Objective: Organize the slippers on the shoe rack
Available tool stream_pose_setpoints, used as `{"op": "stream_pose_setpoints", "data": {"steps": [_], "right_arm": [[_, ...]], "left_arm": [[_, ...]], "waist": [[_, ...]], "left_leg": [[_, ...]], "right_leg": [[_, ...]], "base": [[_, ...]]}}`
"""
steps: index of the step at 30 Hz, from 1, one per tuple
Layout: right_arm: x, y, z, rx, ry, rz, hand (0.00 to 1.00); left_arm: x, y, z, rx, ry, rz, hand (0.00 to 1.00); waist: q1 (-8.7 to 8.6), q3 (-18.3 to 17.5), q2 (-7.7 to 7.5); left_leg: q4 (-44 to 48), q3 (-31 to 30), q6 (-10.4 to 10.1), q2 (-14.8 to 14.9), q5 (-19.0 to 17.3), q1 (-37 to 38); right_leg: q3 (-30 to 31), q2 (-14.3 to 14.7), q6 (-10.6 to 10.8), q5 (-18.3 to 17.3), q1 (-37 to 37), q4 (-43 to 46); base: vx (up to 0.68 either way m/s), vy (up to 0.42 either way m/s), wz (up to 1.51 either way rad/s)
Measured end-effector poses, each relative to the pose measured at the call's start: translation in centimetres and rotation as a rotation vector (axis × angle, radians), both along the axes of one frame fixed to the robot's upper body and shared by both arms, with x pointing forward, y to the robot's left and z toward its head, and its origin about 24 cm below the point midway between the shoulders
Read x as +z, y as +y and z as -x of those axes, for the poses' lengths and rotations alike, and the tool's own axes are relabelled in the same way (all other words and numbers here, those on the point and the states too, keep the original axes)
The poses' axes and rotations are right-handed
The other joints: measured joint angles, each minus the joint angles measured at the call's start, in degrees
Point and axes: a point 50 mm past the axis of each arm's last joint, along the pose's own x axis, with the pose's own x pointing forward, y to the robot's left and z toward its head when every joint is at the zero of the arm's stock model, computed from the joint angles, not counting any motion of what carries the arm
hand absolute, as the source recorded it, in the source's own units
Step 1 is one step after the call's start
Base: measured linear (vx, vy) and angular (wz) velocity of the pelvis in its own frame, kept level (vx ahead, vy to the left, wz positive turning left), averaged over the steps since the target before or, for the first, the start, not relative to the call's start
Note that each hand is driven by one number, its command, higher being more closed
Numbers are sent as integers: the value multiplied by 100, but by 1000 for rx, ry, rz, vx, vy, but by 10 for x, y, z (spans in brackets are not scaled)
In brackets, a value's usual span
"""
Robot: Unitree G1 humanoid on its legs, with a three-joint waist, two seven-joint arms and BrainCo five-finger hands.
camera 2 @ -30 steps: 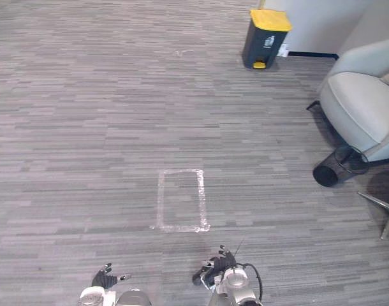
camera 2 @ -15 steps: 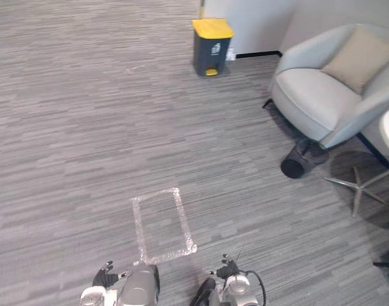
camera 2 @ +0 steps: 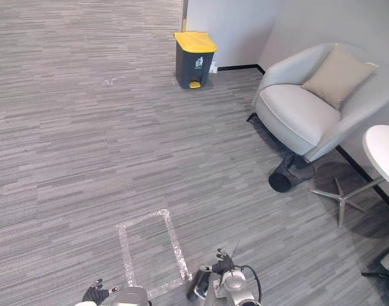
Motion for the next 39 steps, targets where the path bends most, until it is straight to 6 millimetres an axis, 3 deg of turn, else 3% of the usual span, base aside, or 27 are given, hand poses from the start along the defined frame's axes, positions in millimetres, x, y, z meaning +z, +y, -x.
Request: {"op": "stream_pose_setpoints", "data": {"steps": [1,3,5,6,7,8,9,10,11,13,14,15,16,17,18,22,25,27,30,31,37,39], "right_arm": [[1,-3,-1,0,-3,9,0],[2,-16,-2,-41,-7,27,0],[2,-20,-1,-60,-6,30,0],[2,-24,0,-71,-4,36,0],[2,-24,0,-71,-3,36,0],[1,-24,2,-74,2,36,0],[-2,-25,7,-86,19,40,0],[-3,-26,10,-98,29,46,0],[-3,-27,11,-102,30,47,0],[-4,-24,12,-116,33,42,0],[-4,-24,12,-116,34,42,0],[-3,-22,11,-114,30,38,0],[-4,-21,11,-109,31,37,0],[-4,-17,11,-102,30,30,0],[-6,-13,16,-101,44,20,0],[-9,-9,21,-96,67,6,0],[-9,-8,21,-84,73,0,0],[-10,-8,21,-72,79,-4,0],[-10,-11,21,-63,81,4,0],[-9,-14,20,-65,79,11,0],[-8,-21,20,-103,73,16,0],[-9,-25,24,-125,80,19,0]], "left_arm": [[-1,-3,0,-3,3,8,0],[-1,-14,-9,-59,-13,20,0],[0,-17,-12,-71,-19,25,0],[0,-20,-16,-67,-30,35,0],[0,-20,-16,-66,-30,35,0],[0,-19,-16,-59,-35,33,0],[2,-18,-18,-67,-46,28,0],[4,-16,-20,-69,-56,19,0],[4,-15,-21,-69,-58,18,0],[6,-14,-23,-71,-76,13,0],[6,-14,-23,-71,-78,13,0],[5,-15,-23,-69,-77,15,0],[5,-12,-21,-63,-67,7,0],[5,-9,-20,-62,-62,-1,0],[6,-5,-19,-64,-61,-11,0],[5,-3,-14,-62,-44,-15,0],[0,-3,1,-53,4,-11,0],[-2,-2,7,-50,23,-10,0],[-2,-3,7,-51,24,-6,0],[-2,-4,5,-55,22,-2,0],[-2,-7,-1,-71,20,3,0],[-2,-11,-5,-83,12,12,0]], "waist": [[-15,12,90],[-120,-89,378],[-149,-123,475],[-129,-57,605],[-124,-54,608],[-116,-42,609],[-115,-51,613],[-110,-39,555],[-105,-40,536],[-26,8,418],[-22,7,419],[-8,-18,485],[41,-12,380],[25,-33,343],[-25,-116,207],[64,-168,106],[99,-176,82],[105,-177,84],[120,-205,76],[116,-202,94],[40,-197,135],[31,-260,259]], "left_leg": [[0,-88,-32,37,-33,41],[178,-464,-41,208,-33,-78],[875,-570,-71,364,-14,-469],[2194,-591,-446,734,305,-963],[2368,-590,-476,779,397,-1025],[3025,-570,-447,937,758,-1265],[3391,-441,-308,1125,579,-1499],[3259,-346,-201,1131,350,-1687],[3188,-347,-167,1118,297,-1755],[1987,-765,-122,868,129,-2099],[1807,-915,-131,813,140,-2122],[867,-1838,-360,502,408,-2100],[765,-1956,-527,254,781,-1857],[746,-1897,-552,160,749,-1821],[861,-1630,-440,118,714,-1796],[914,-1043,-227,-17,587,-1509],[524,-289,-100,-24,518,-904],[-47,375,9,17,589,-338],[-305,748,-55,43,598,-77],[-460,748,-104,17,694,-64],[-698,578,-155,66,784,-26],[-412,590,-196,346,486,-191]], "right_leg": [[-42,9,62,-27,52,74],[-233,84,136,-484,63,243],[-369,203,116,-590,137,135],[-503,432,69,-641,471,-77],[-505,460,58,-658,521,-105],[-471,554,43,-693,764,-268],[-414,683,68,-653,1108,-597],[-310,691,135,-602,1273,-788],[-261,689,160,-585,1300,-836],[198,518,357,-463,1364,-991],[262,501,388,-456,1364,-996],[631,417,604,-461,1348,-980],[1076,329,811,-479,1282,-885],[1183,274,809,-477,1284,-891],[1395,255,808,-477,1281,-889],[1812,48,799,-322,1232,-808],[1152,-285,692,-337,1016,-215],[-701,-806,121,-656,1070,474],[-1829,-880,52,-698,1068,400],[-2155,-851,-88,-617,968,373],[-2048,-464,-203,-564,880,-49],[-1998,-66,-194,-447,976,-453]], "base": [[401,-126,50],[413,-124,55],[295,-96,28],[266,-73,-1],[334,-51,-9],[261,8,-14],[428,60,-25],[348,94,-24],[301,168,-53],[189,248,-79],[145,335,-101],[139,360,-111],[146,361,-108],[218,364,-65],[158,224,-27],[124,261,-71],[25,106,-119],[-14,21,-114],[54,-56,-112],[81,-56,-105],[60,-115,-45],[-72,-61,-19]]}}
